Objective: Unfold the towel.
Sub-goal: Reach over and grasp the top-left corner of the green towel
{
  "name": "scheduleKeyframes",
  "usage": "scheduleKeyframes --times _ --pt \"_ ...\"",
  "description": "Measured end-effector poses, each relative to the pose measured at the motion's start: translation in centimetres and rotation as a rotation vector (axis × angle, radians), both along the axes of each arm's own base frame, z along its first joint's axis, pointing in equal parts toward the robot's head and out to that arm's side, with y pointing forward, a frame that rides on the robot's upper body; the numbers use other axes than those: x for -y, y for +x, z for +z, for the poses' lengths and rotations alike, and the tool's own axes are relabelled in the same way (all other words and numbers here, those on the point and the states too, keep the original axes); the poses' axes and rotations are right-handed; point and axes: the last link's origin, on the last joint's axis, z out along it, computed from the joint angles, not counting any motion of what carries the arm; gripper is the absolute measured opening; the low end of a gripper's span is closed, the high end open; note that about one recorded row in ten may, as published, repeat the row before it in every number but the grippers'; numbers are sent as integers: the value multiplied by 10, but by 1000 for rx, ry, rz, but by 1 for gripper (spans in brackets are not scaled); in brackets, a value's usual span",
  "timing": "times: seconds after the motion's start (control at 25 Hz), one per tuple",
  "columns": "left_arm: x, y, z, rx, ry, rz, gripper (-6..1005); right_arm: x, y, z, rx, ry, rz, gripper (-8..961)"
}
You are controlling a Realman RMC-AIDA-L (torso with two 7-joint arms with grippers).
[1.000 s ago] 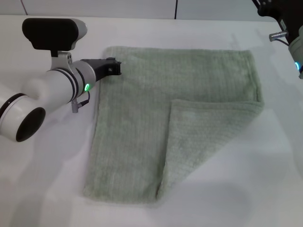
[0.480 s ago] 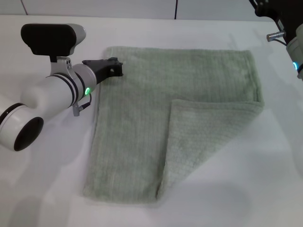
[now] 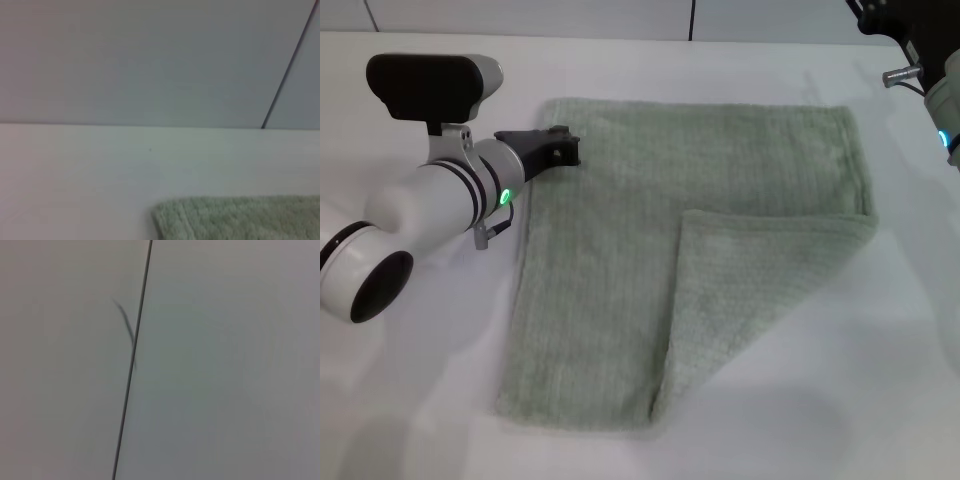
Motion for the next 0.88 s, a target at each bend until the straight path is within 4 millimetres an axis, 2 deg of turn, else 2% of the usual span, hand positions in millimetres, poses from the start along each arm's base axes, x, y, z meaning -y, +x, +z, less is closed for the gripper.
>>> scheduleKeyframes --times 0.88 --pt "8 -4 -7 14 -16 3 -2 1 0 -2 7 -9 4 731"
